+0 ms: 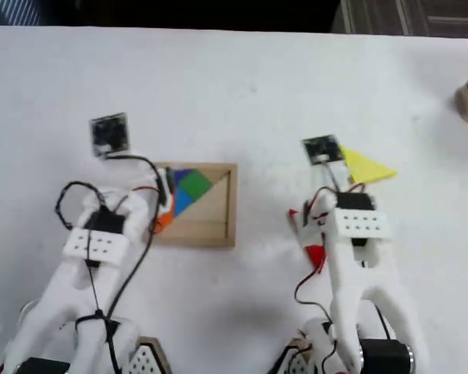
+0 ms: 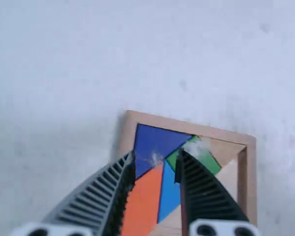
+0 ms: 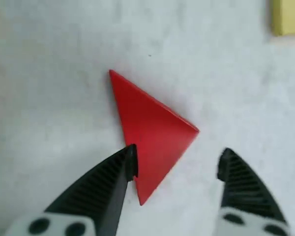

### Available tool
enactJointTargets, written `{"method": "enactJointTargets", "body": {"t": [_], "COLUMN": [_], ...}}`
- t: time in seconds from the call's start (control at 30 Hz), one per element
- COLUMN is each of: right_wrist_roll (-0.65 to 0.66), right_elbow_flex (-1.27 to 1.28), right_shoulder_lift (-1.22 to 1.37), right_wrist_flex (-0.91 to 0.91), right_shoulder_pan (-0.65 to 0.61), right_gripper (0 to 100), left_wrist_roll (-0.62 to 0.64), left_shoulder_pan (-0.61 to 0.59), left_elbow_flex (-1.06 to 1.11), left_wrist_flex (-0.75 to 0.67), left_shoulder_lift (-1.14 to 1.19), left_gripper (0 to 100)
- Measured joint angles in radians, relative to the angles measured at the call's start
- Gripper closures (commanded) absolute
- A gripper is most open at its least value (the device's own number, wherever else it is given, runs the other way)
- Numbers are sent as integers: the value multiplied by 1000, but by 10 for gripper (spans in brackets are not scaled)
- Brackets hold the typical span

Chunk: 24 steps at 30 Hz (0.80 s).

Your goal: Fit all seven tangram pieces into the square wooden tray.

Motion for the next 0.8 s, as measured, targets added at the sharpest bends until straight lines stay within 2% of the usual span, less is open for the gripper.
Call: {"method": "enactJointTargets", "body": {"t": [0.1,0.27,0.37,0.47,0.6,0.8], "right_wrist_roll": [2,0,0,25,66,83], "right_elbow_flex": [11,26,32,18,-78,-187], "right_shoulder_lift": [0,14,78,181,302,430], "right_wrist_flex": [-15,-109,-149,-150,-89,-20], "right_shoulder_pan": [-63,-46,-34,-35,-32,-23], "right_gripper": [684,690,690,690,690,690], "left_wrist_roll": [0,0,-11,-74,-118,-126], "left_shoulder_pan": [-71,-160,-166,-167,-167,-167], "left_elbow_flex": [0,0,-23,-86,-155,-161], "left_wrist_flex": [-41,-77,-92,-95,-95,-95], "left_shoulder_lift": [0,5,55,149,239,249], "left_gripper": [844,843,843,842,842,842]}}
